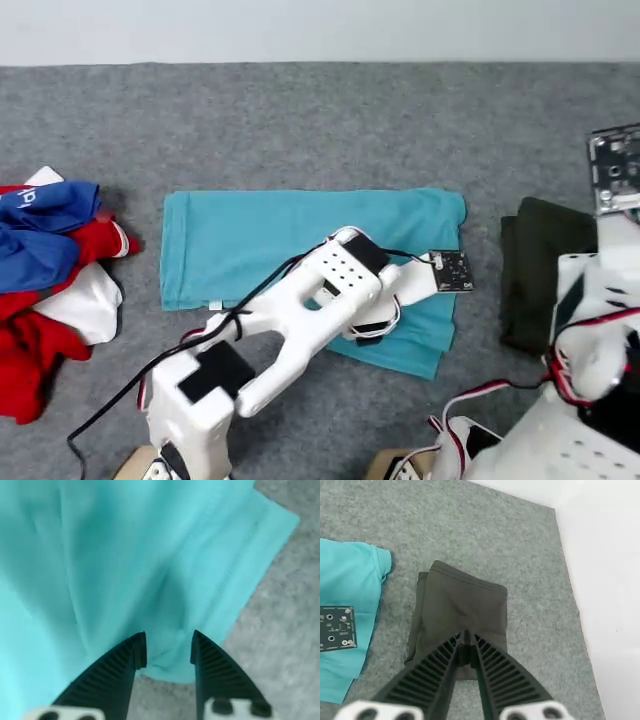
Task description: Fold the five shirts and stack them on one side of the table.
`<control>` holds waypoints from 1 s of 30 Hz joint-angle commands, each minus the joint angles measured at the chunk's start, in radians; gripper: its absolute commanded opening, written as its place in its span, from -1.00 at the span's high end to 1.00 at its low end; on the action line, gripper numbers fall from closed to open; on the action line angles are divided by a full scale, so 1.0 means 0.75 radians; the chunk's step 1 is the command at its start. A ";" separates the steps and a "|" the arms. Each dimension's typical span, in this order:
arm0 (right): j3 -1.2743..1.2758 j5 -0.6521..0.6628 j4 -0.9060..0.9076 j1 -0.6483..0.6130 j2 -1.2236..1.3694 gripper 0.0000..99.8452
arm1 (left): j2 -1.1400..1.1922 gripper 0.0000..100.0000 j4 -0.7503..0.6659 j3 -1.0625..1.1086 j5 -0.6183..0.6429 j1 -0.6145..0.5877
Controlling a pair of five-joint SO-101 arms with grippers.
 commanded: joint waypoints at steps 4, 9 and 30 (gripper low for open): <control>0.002 -0.006 0.050 0.030 -0.015 0.98 | 0.125 0.70 -0.031 -0.128 0.004 0.008; 0.002 -0.006 0.050 0.030 -0.015 0.98 | 0.209 0.80 0.008 -0.236 0.033 0.008; 0.002 -0.006 0.050 0.030 -0.015 0.98 | -0.012 0.82 0.274 -0.267 -0.014 0.047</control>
